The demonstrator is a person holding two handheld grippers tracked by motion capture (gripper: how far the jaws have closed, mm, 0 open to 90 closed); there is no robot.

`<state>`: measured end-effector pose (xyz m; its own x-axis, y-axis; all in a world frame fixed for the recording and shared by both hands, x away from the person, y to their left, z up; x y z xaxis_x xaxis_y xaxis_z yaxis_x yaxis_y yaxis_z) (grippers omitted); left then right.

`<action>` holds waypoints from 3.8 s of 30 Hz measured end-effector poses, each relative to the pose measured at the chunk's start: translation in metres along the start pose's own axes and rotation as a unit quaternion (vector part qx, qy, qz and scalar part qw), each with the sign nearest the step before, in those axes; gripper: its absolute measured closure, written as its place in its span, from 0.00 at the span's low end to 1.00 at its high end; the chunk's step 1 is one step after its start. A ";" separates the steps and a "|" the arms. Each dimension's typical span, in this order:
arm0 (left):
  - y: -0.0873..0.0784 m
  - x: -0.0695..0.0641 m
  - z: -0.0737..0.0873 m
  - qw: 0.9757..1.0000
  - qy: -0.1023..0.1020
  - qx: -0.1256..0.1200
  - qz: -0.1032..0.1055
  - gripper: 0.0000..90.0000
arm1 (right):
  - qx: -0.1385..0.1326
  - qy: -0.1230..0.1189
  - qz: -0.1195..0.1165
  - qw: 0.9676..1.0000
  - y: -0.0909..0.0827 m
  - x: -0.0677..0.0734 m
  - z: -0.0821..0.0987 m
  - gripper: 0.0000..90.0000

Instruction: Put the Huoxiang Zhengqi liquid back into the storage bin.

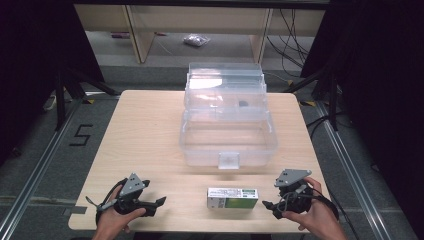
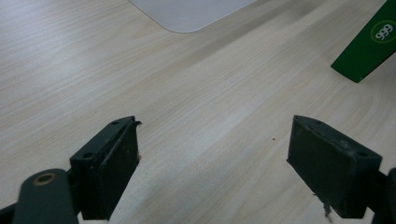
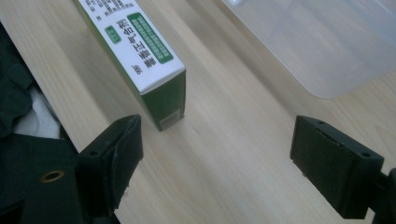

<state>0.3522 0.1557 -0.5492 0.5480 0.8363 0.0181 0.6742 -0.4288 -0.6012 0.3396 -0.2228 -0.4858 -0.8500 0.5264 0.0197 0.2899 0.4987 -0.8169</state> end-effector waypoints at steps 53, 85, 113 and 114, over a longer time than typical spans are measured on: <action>0.000 0.000 0.000 1.000 0.000 -0.002 0.002 0.18 | 0.111 -0.127 -0.094 0.981 0.056 0.038 -0.065 0.25; -0.001 0.001 -0.001 1.000 0.002 -0.005 -0.001 0.18 | 0.158 -0.151 -0.131 0.967 0.079 0.045 -0.064 0.48; 0.000 0.001 -0.001 1.000 0.001 -0.004 0.000 0.18 | 0.193 -0.200 -0.142 0.950 0.063 0.039 -0.066 0.72; 0.000 0.001 -0.001 1.000 0.000 -0.005 0.002 0.18 | 0.198 -0.190 -0.139 0.952 0.059 0.039 -0.066 0.72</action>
<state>0.3529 0.1558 -0.5485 0.5512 0.8342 0.0159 0.6771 -0.4361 -0.5927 0.3526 -0.1275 -0.4958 -0.9891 0.0884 0.1180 -0.0934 0.2439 -0.9653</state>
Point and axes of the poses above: each handheld gripper's, and its own axes: y roughly forward along the jaws, z roughly out of its underside, x roughly to its left, the point moved 8 cm from there along y, roughly forward along the jaws, and after that the axes turned 10 degrees about -z, right-handed, at the moved point
